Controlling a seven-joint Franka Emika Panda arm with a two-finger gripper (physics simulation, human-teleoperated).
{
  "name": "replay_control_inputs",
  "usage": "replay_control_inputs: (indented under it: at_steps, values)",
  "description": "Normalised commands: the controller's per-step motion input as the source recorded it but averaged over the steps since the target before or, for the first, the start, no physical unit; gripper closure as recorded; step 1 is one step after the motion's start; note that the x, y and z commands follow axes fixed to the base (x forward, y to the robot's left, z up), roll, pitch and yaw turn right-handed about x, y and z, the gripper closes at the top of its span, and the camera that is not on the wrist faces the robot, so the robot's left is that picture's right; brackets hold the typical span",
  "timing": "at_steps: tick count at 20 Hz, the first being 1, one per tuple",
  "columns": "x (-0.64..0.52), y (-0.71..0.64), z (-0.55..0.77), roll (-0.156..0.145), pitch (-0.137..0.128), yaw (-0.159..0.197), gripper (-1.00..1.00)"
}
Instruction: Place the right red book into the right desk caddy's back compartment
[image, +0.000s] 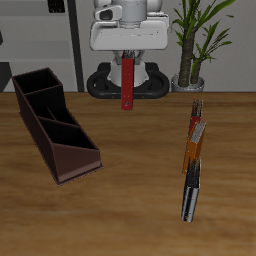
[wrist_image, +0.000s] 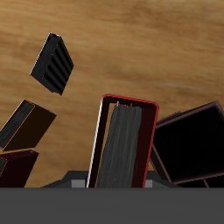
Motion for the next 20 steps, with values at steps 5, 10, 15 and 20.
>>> replay_control_inputs:
  at_steps: [5,10,15,20]
  values:
    - [-0.29,-0.02,0.06,-0.021,-0.025,0.066,1.00]
    - [-0.25,-0.09,-0.10,-0.024,0.028,0.097,1.00]
    - [-0.27,-0.16,-0.07,-0.028,0.004,0.110,1.00]
    - [-0.20,-0.10,-0.03,-0.018,-0.005,0.065,1.00]
